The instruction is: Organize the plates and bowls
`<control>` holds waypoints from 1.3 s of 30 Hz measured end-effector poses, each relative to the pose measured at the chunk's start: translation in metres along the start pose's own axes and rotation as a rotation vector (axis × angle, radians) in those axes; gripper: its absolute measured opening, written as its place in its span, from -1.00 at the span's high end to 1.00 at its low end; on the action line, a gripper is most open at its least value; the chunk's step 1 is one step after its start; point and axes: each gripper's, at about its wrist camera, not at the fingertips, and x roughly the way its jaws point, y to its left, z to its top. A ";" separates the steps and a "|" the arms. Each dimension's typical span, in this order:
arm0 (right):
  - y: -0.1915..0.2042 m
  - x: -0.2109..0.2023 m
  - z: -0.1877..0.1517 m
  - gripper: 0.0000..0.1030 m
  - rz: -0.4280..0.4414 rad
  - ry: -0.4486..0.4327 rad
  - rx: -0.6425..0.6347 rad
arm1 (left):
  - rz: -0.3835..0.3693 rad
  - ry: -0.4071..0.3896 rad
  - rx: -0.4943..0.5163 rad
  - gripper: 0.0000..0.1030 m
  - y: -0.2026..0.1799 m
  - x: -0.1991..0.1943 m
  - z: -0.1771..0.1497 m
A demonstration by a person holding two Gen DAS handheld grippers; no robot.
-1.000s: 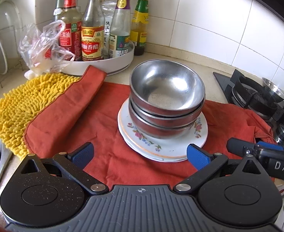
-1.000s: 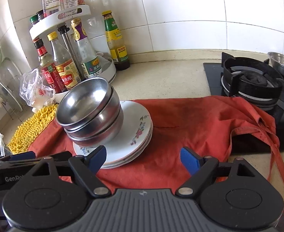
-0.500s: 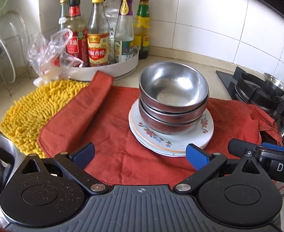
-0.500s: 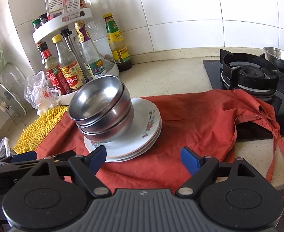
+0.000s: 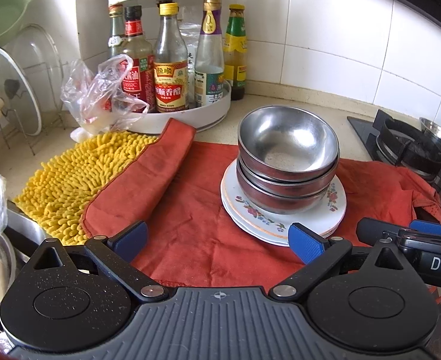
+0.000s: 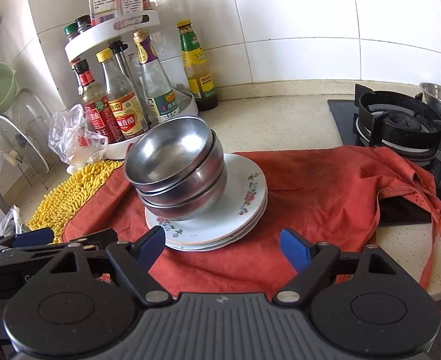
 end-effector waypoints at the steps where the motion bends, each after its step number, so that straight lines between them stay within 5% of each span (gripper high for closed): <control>1: 0.001 0.000 0.000 -0.59 0.001 -0.001 -0.002 | -0.003 -0.002 -0.003 -0.95 0.001 -0.001 0.000; 12: 0.005 -0.001 -0.002 -0.59 -0.001 0.005 -0.021 | 0.047 -0.029 0.048 -0.85 -0.002 -0.010 -0.002; 19: 0.010 -0.005 0.000 -0.59 0.008 -0.008 -0.039 | -0.026 -0.031 0.009 -0.77 0.010 -0.011 -0.003; 39: 0.025 -0.001 0.003 -0.59 0.022 -0.013 -0.066 | -0.063 -0.038 -0.046 -0.76 0.030 -0.011 -0.004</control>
